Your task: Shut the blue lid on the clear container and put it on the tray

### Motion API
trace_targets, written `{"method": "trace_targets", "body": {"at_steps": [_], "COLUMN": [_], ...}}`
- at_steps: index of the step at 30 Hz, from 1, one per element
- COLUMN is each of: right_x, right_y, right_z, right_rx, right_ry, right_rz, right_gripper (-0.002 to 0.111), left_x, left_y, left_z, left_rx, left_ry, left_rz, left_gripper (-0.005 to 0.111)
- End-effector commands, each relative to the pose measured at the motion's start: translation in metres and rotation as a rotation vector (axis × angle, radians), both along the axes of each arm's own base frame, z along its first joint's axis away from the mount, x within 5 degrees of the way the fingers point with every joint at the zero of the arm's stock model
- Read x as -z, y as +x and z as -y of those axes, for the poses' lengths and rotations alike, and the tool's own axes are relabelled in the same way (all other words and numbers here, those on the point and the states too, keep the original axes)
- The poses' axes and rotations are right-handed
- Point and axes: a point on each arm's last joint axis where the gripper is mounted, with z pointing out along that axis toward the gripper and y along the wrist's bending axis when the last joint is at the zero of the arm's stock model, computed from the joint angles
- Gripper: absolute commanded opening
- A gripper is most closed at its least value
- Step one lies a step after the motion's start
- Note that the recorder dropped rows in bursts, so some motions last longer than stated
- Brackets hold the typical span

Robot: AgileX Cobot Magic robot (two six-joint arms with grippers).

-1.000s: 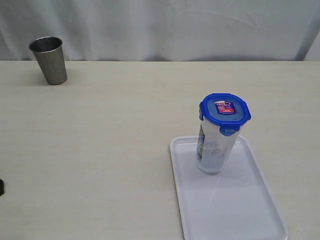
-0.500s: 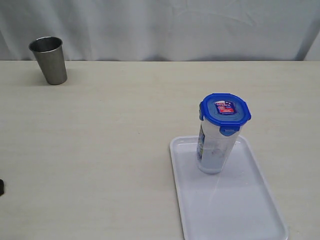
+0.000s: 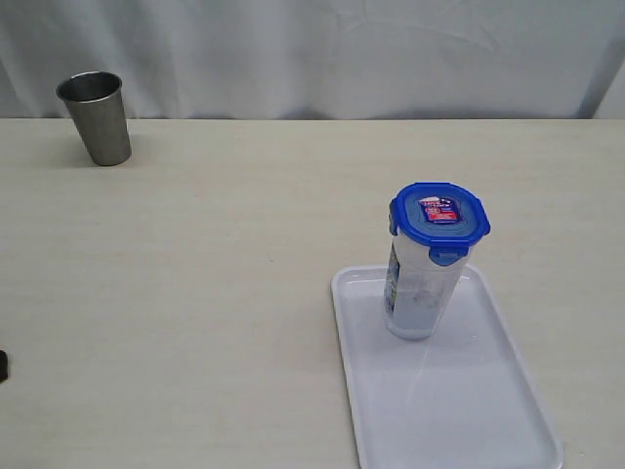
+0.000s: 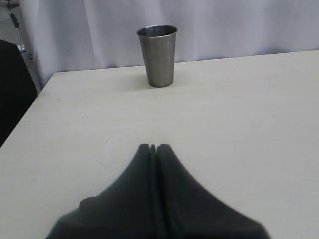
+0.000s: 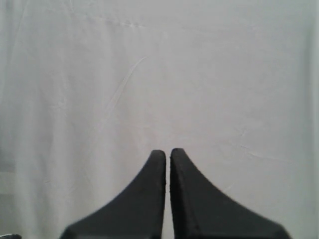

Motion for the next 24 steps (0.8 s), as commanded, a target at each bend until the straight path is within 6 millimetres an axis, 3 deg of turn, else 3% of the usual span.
{"method": "trace_targets", "body": {"at_steps": [1, 11, 24], "right_x": [0.001, 0.001, 0.028], "right_y": [-0.008, -0.008, 0.009], "right_z": [0.004, 0.005, 0.010], "right_rx": [0.039, 0.053, 0.126], "right_ry": [0.010, 0.009, -0.015], "right_rz": [0.028, 0.036, -0.046], "right_gripper": [0.004, 0.004, 0.004], "left_x": [0.000, 0.000, 0.000], "left_y": [0.000, 0.000, 0.000], "left_z": [0.000, 0.000, 0.000], "left_rx": [0.001, 0.002, 0.002], "left_ry": [-0.003, -0.013, -0.013], "left_rz": [0.011, 0.005, 0.005], "left_gripper": [0.000, 0.000, 0.000]}}
